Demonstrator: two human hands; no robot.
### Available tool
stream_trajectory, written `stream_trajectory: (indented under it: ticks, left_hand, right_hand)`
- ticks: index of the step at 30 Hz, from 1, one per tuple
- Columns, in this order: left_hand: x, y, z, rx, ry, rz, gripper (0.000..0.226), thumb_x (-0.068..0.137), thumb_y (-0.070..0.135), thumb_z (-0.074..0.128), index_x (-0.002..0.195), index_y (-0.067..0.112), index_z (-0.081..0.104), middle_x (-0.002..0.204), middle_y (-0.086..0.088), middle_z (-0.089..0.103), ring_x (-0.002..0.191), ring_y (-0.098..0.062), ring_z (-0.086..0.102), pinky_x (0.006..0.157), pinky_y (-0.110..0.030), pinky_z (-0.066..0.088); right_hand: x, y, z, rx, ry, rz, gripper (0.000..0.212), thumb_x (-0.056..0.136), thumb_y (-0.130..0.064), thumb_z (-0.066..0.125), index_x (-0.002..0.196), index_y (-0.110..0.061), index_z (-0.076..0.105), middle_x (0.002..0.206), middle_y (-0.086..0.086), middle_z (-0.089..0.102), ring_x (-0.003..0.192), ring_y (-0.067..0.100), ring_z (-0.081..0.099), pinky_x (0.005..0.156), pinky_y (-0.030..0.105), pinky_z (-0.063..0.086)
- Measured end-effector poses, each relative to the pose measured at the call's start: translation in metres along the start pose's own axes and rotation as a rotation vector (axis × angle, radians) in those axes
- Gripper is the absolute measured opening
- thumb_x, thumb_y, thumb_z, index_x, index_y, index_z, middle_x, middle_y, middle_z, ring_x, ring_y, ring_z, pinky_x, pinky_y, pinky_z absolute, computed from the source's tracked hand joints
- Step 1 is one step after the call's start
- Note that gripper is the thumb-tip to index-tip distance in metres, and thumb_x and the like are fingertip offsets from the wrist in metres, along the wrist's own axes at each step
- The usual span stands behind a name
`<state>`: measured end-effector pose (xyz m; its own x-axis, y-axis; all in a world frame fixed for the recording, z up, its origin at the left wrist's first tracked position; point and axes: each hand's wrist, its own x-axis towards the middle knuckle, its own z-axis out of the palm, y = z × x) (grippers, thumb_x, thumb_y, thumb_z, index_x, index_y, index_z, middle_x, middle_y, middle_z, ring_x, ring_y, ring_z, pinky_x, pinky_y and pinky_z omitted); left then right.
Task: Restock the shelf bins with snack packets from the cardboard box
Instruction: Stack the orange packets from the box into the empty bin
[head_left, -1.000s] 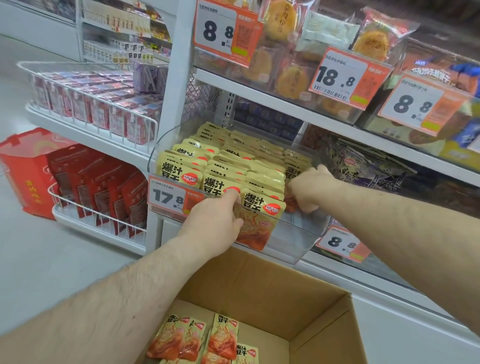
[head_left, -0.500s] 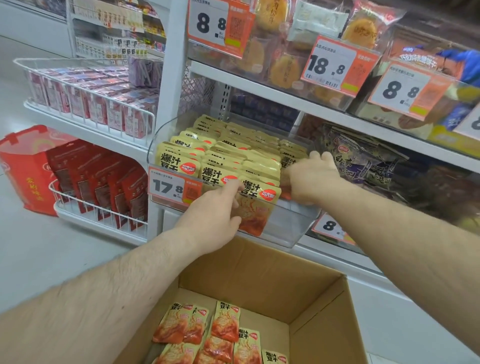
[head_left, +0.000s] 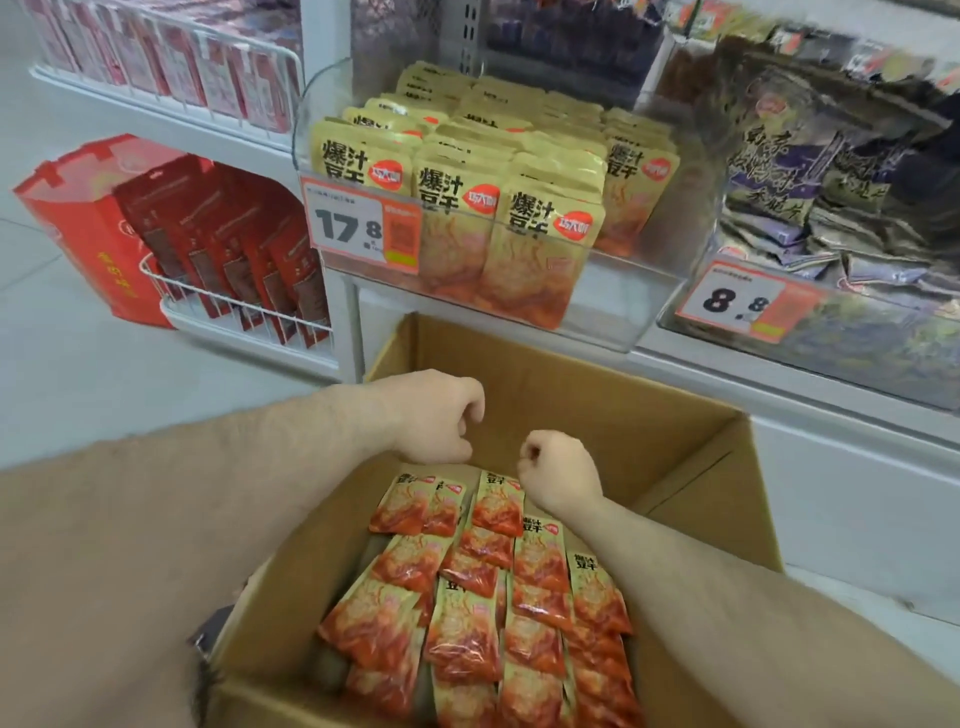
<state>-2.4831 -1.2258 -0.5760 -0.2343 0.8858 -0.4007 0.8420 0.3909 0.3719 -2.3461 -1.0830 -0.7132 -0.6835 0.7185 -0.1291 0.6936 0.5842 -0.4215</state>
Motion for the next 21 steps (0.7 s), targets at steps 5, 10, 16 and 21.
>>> stream_trajectory:
  ticks: [5,10,16,21]
  left_hand:
    - [0.001,-0.014,0.008,0.015,-0.121,-0.058,0.034,0.092,0.030,0.063,0.124,0.023,0.053,0.115,0.006,0.062,0.104,-0.017,0.061,0.092,-0.036,0.052]
    - [0.000,-0.029,0.011,0.004,-0.169,-0.131,0.033,0.093,0.032,0.061,0.124,0.025,0.053,0.114,0.006,0.063,0.103,-0.015,0.060,0.094,-0.036,0.051]
    - [0.001,-0.032,0.014,-0.047,-0.202,-0.179,0.033,0.093,0.030,0.061,0.124,0.024,0.053,0.114,0.005,0.064,0.105,-0.014,0.060,0.095,-0.037,0.051]
    - [-0.001,-0.018,0.017,-0.083,-0.191,-0.149,0.033,0.092,0.029,0.062,0.123,0.024,0.054,0.111,0.003,0.065,0.102,-0.017,0.063,0.091,-0.041,0.054]
  right_hand:
    - [0.017,0.041,0.087,0.174,-0.312,0.592,0.023,0.089,-0.031,0.057,0.094,-0.010,0.065,0.102,0.009,0.070,0.091,0.027,0.066,0.073,0.027,0.051]
    - [0.031,0.056,0.135,0.314,-0.342,0.755,0.044,0.077,-0.050,0.077,0.097,-0.012,0.067,0.090,0.006,0.071,0.079,0.022,0.068,0.071,0.031,0.056]
    - [0.038,0.066,0.145,0.450,-0.302,0.875,0.033,0.085,-0.032,0.071,0.067,-0.007,0.059,0.064,0.008,0.066,0.054,0.023,0.063,0.051,0.031,0.055]
    - [0.029,0.059,0.136,0.457,-0.294,0.890,0.038,0.083,-0.045,0.072,0.076,-0.009,0.064,0.063,0.006,0.063,0.052,0.020,0.057,0.044,0.023,0.044]
